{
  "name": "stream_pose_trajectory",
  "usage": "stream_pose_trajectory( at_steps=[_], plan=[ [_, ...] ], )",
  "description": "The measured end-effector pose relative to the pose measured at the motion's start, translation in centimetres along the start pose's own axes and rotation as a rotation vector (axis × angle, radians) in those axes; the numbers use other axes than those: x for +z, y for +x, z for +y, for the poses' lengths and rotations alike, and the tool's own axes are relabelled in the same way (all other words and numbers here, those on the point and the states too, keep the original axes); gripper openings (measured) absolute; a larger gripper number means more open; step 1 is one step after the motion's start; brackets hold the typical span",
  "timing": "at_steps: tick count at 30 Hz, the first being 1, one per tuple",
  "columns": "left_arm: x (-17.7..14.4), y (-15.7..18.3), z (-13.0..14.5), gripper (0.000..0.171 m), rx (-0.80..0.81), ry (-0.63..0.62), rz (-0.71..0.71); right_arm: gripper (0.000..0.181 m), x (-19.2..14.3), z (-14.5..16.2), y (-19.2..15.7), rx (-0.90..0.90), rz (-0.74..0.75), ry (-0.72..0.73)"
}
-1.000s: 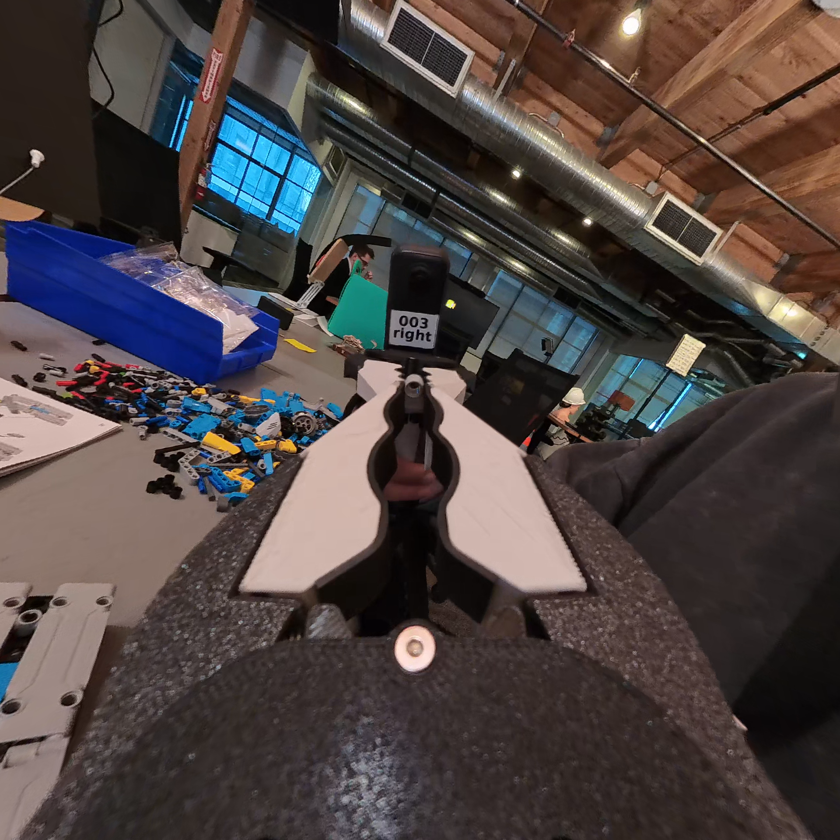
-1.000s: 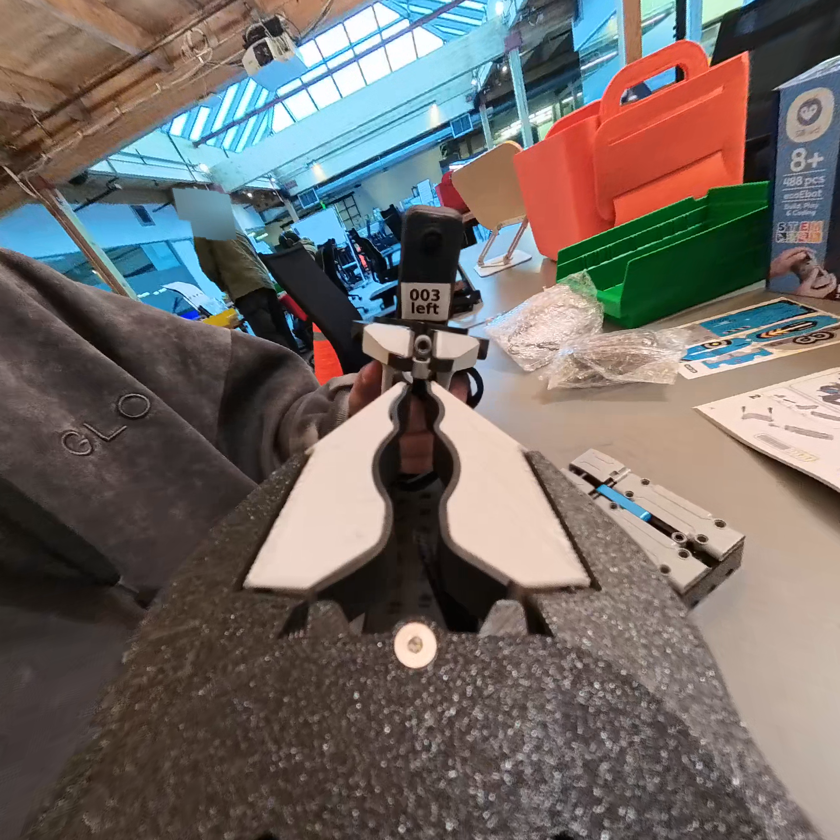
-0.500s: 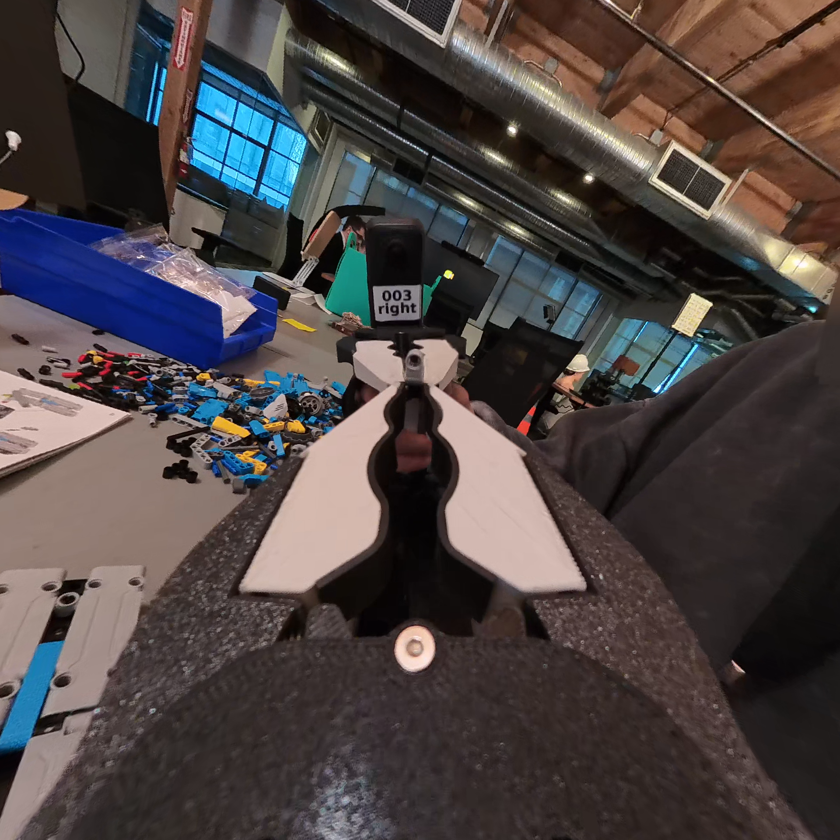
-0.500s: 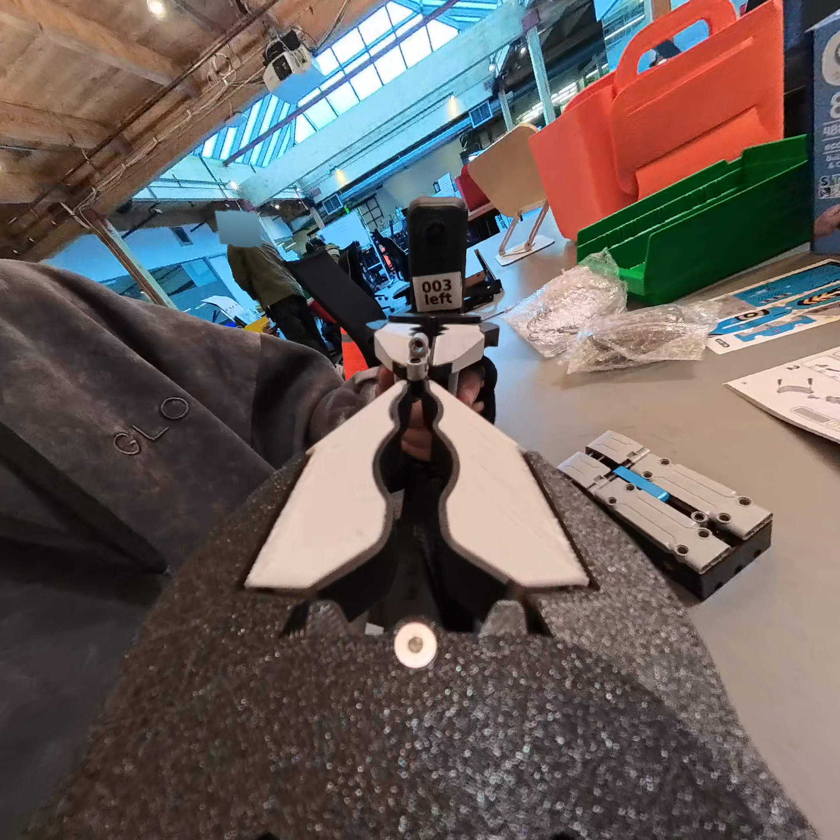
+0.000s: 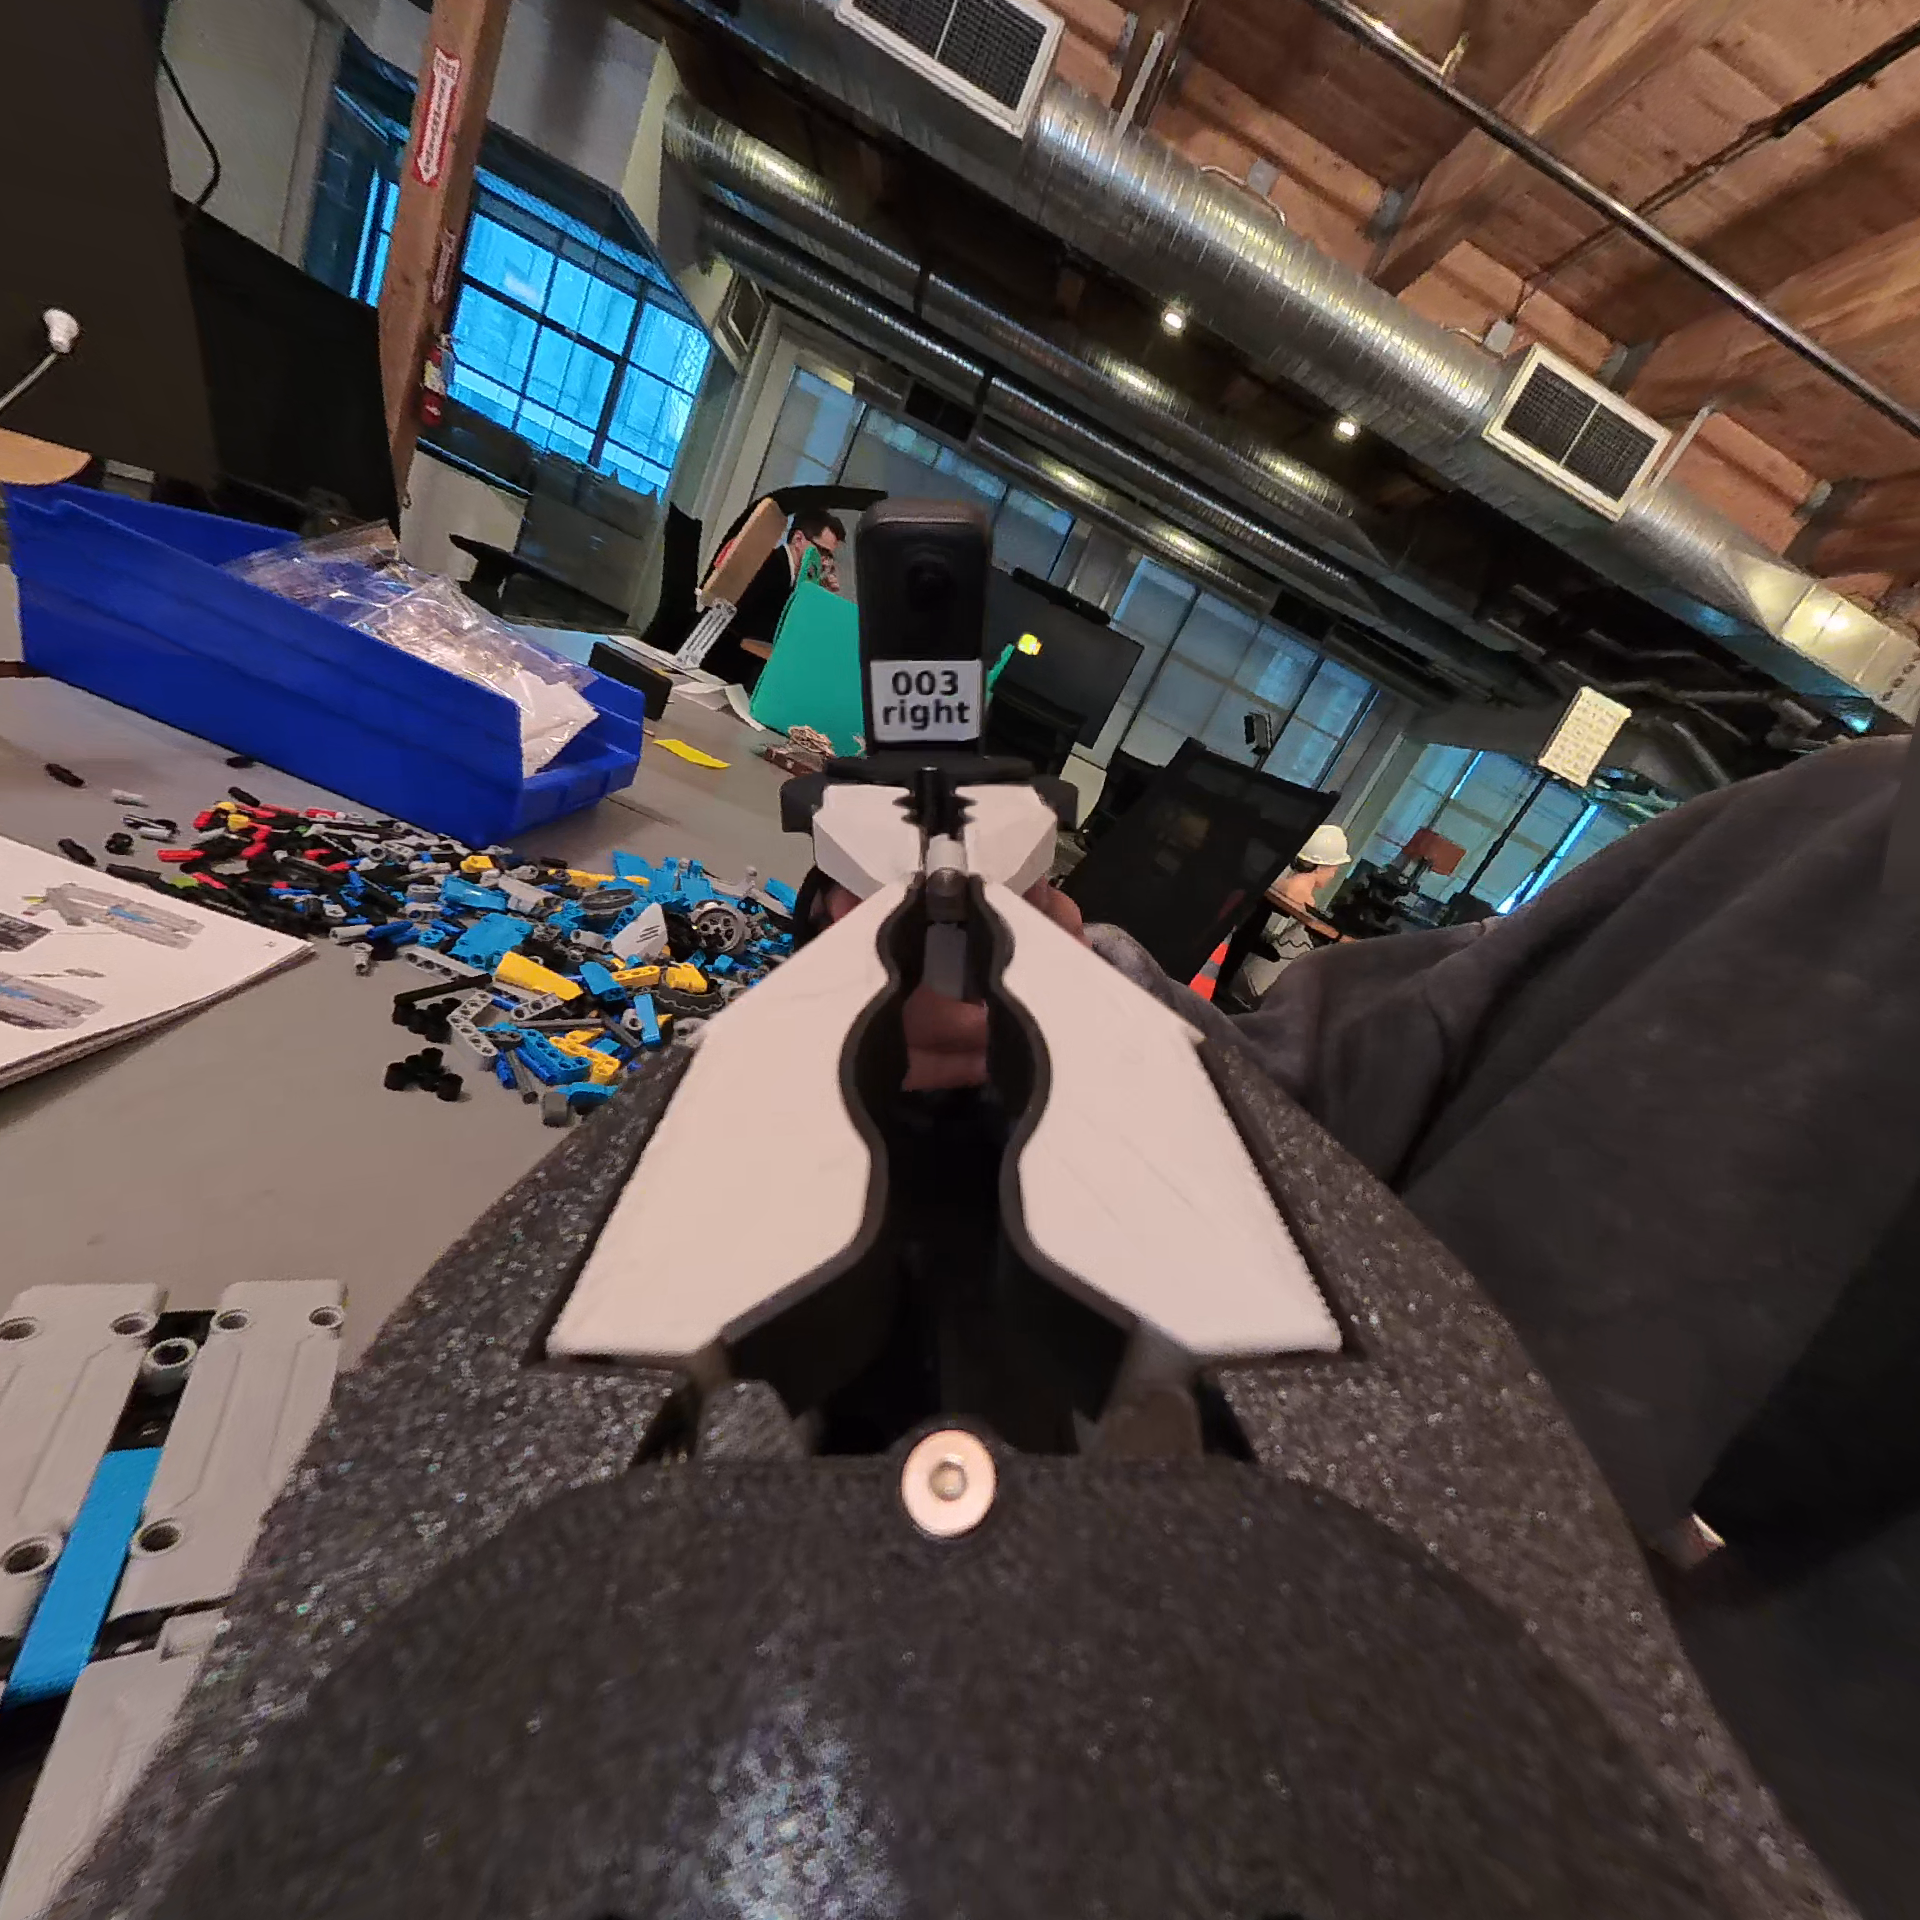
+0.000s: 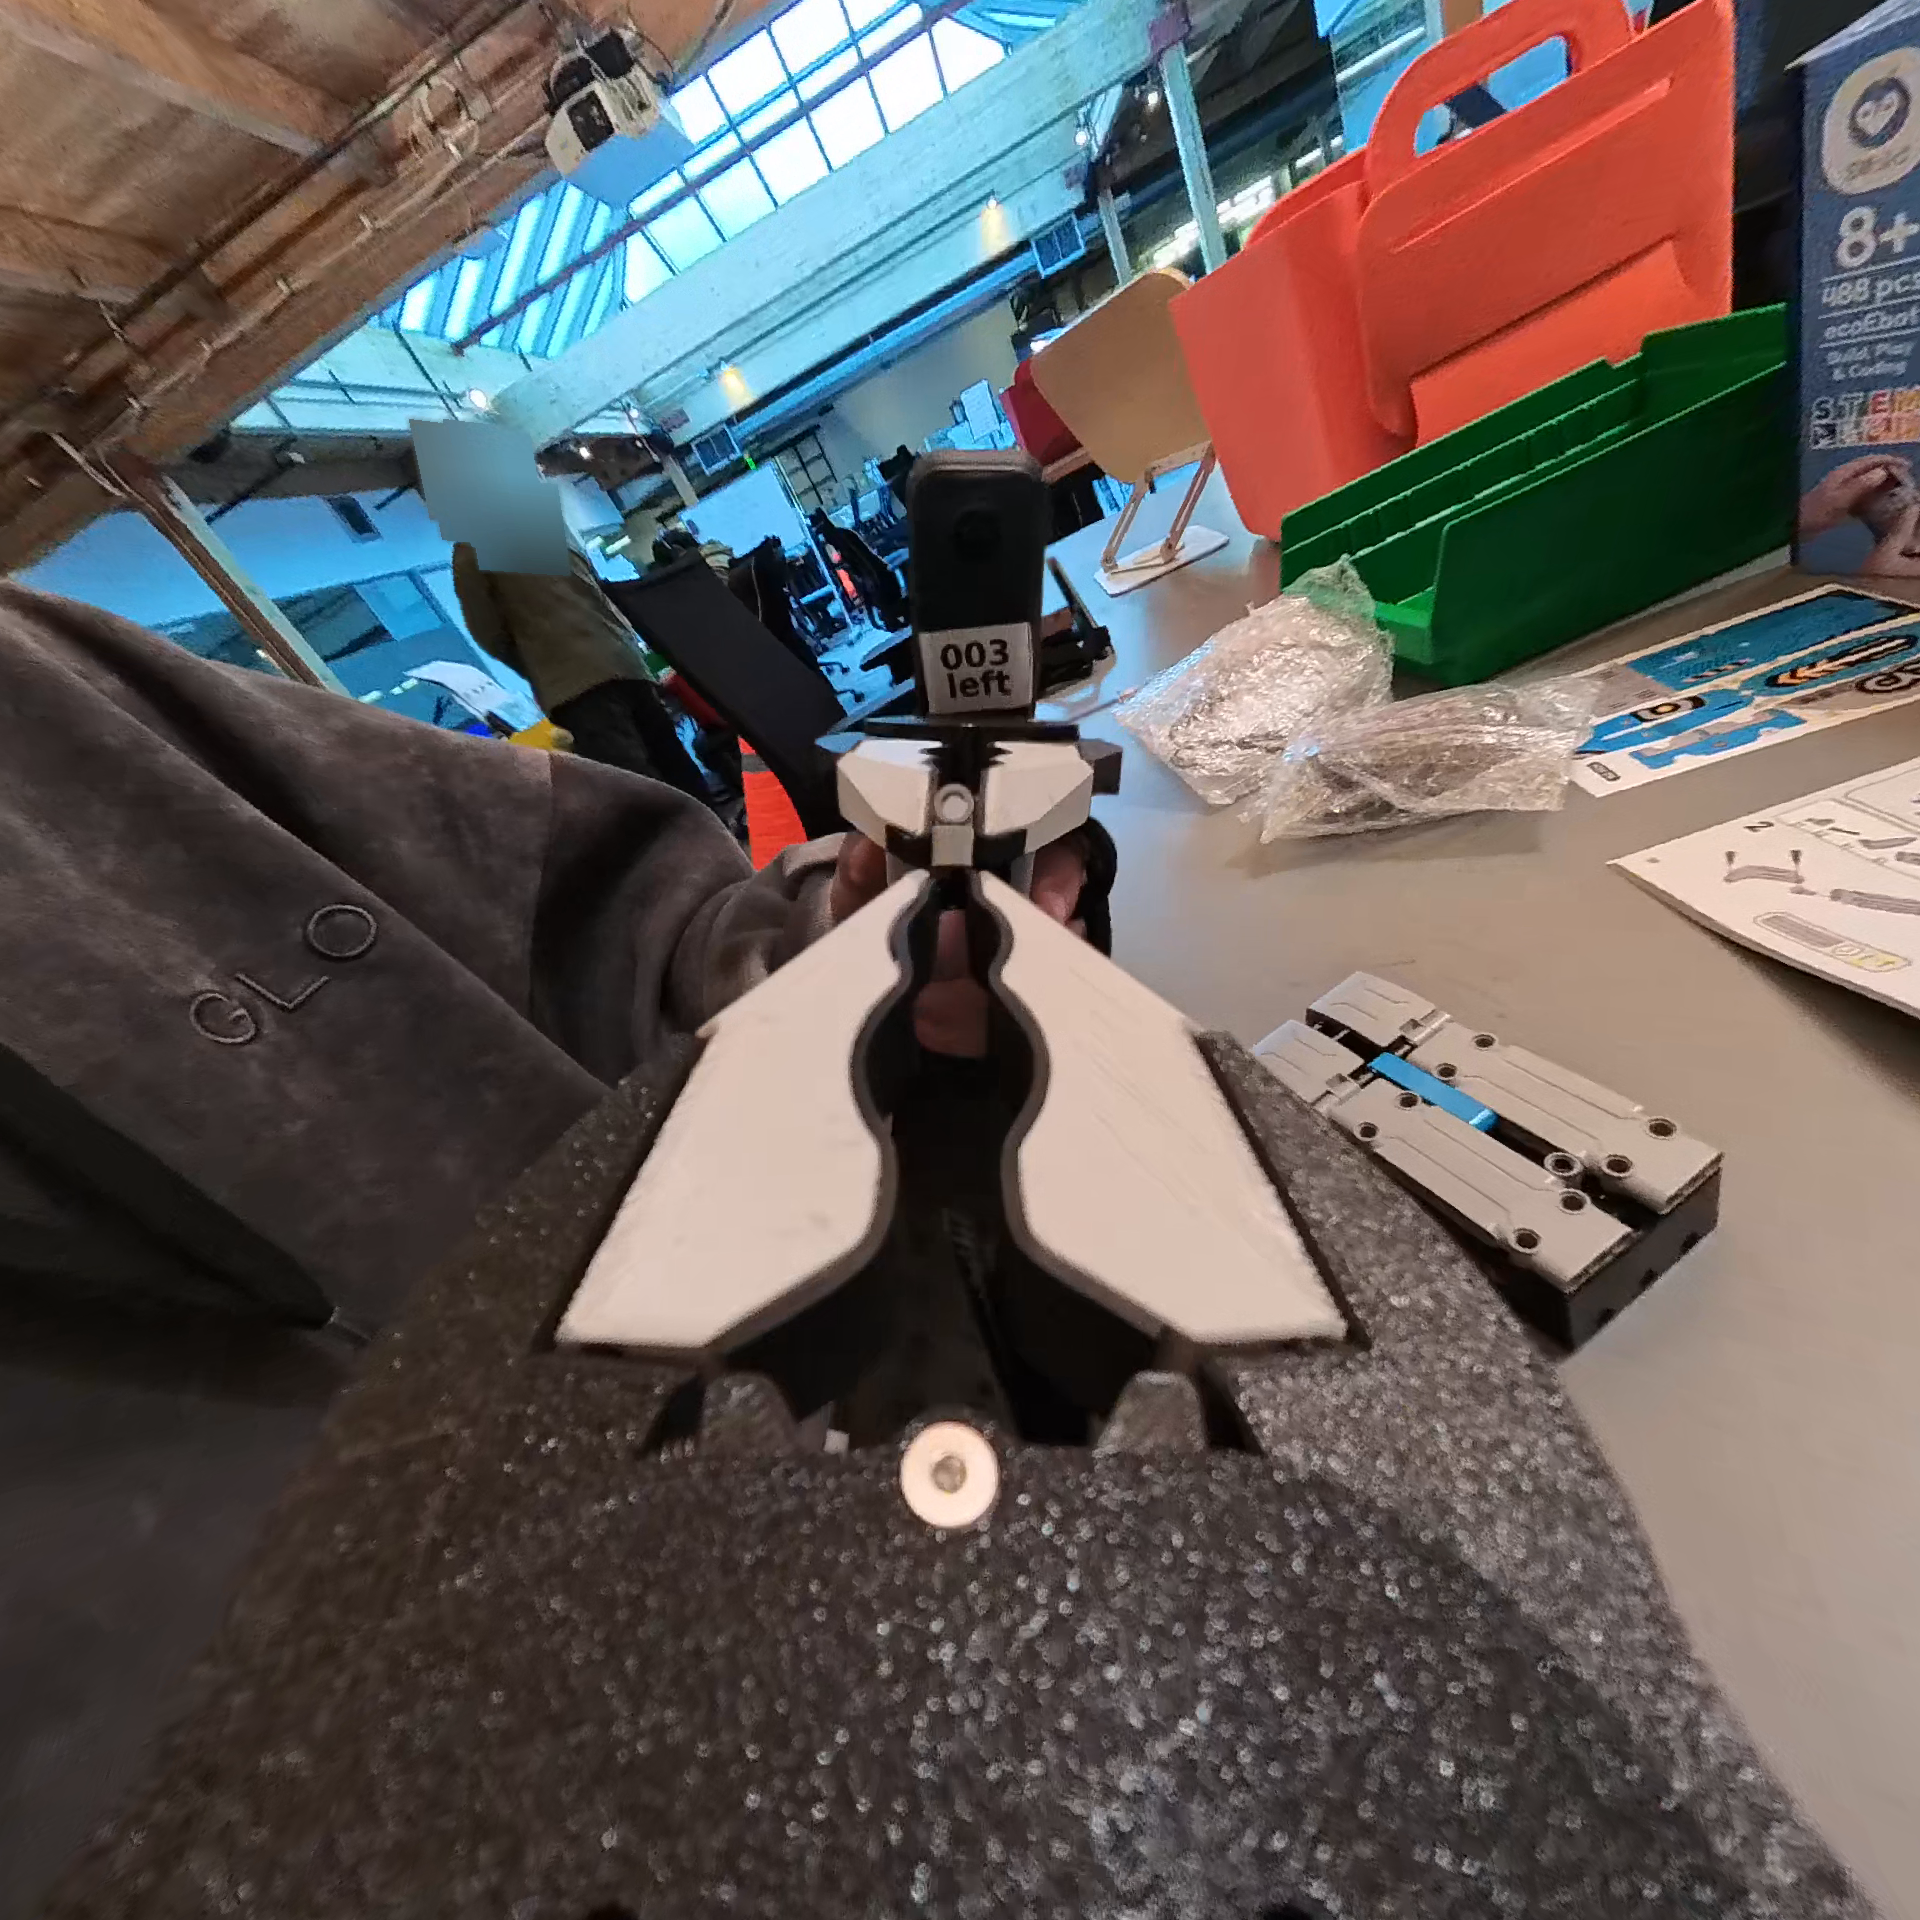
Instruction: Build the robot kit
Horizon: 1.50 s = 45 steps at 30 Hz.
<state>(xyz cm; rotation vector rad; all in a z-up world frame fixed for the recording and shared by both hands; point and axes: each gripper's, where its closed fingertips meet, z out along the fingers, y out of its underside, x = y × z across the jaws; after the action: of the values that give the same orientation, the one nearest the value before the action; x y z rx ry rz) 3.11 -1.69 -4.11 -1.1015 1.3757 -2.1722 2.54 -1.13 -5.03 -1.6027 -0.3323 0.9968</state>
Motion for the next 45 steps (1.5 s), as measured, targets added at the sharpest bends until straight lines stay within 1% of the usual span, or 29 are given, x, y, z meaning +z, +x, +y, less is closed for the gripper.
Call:
stream_pose_trajectory(
  at_steps=[3,8,15,17,20,27,35,37,38,42,44,45],
  plan=[
    [-0.2,-0.2,0.2,0.006,0.002,-0.007,-0.011,0.003,0.1,0.3,0.1,0.056,-0.027,0.012],
    [0.0,-1.5,0.6,0.005,0.062,0.018,-0.131,0.002,-0.1,1.0,1.3,0.116,0.0,-0.011],
    [0.0,-3.5,1.4,0.004,-0.046,0.104,-0.194,0.002,-0.4,2.2,3.1,0.211,0.006,-0.019],
    [0.1,-3.8,1.5,0.005,-0.098,0.135,-0.188,0.004,-0.6,2.4,3.4,0.225,0.01,-0.02],
    [0.1,-4.3,1.5,0.004,-0.162,0.186,-0.172,0.002,-0.6,2.5,3.7,0.253,0.003,-0.009],
    [0.3,-4.4,1.4,0.004,-0.229,0.25,-0.141,0.002,-0.8,2.6,3.7,0.27,-0.005,-0.026],
    [0.4,-4.7,1.2,0.005,-0.217,0.291,-0.167,0.002,-0.6,2.5,3.8,0.346,-0.044,0.001],
    [0.5,-5.1,1.5,0.006,-0.213,0.256,-0.194,0.002,-0.7,2.7,4.2,0.336,-0.017,-0.012],
    [0.7,-5.4,2.0,0.006,-0.19,0.2,-0.215,0.002,-1.1,2.9,4.7,0.314,0.022,-0.038],
    [0.8,-5.8,4.1,0.008,-0.049,-0.104,-0.223,0.003,-1.7,4.6,5.4,0.19,0.158,-0.206],
    [0.9,-5.3,4.6,0.014,0.013,-0.162,-0.209,0.003,-1.4,5.1,5.2,0.154,0.175,-0.259],
    [0.9,-5.0,4.8,0.012,0.029,-0.174,-0.195,0.003,-1.4,5.4,5.1,0.137,0.18,-0.284]
  ],
)
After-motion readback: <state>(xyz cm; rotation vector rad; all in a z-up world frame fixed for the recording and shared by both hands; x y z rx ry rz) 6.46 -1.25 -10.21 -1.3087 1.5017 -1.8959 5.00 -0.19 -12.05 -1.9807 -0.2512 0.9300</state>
